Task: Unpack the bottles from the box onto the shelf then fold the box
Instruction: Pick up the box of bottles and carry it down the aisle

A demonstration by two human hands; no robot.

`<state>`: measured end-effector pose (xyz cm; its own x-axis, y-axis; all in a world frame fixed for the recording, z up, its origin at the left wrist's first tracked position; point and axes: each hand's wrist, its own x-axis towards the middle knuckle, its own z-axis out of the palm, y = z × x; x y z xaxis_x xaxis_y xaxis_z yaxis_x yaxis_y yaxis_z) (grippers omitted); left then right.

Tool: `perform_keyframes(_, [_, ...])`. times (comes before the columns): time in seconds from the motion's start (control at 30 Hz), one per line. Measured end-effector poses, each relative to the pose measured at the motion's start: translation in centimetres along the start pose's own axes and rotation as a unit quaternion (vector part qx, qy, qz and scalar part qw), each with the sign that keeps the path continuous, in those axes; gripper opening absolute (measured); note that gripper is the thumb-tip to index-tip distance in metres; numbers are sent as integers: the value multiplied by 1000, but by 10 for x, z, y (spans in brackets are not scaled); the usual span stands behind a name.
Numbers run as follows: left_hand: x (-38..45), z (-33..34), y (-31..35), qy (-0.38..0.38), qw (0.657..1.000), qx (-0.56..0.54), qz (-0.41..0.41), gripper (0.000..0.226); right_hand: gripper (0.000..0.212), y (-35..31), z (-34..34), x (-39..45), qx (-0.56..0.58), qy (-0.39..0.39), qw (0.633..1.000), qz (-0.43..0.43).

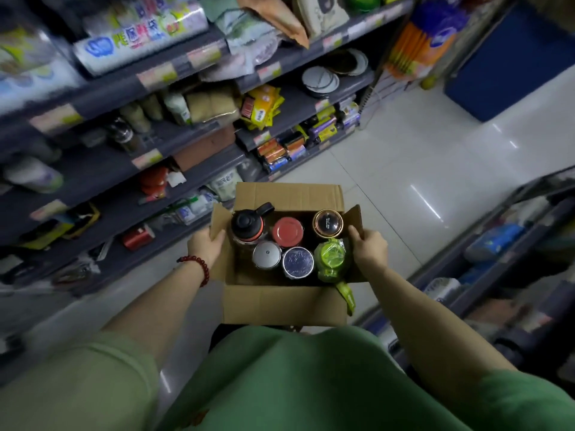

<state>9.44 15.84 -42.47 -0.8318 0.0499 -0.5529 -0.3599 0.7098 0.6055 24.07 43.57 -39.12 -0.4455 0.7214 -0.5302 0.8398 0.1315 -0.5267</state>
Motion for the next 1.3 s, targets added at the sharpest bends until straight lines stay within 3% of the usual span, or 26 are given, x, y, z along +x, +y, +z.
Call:
perform_keyframes(0.3, [13,-34,4,95,992,-44,-67,25,37,-80,32,48,-65,-67,992,-90])
perform_keyframes(0.5, [-1,-35,-14,179,964,-126,-152,32,44,-137,57,81,-156,-134,960,-189])
perform_keyframes(0.83, [-79,12,-35,326,851,-305,-277,33,48,-217,105,78,-290,-250,836,-394])
perform_keyframes(0.97, [-108,23,-49,363,798,-361,-319,38,47,-224,130,53,-334,-287,787,-432])
perform_keyframes(1.3, [-171,23,-114,404,723,-420,-371,32,42,-210,204,-29,-425,-329,667,-516])
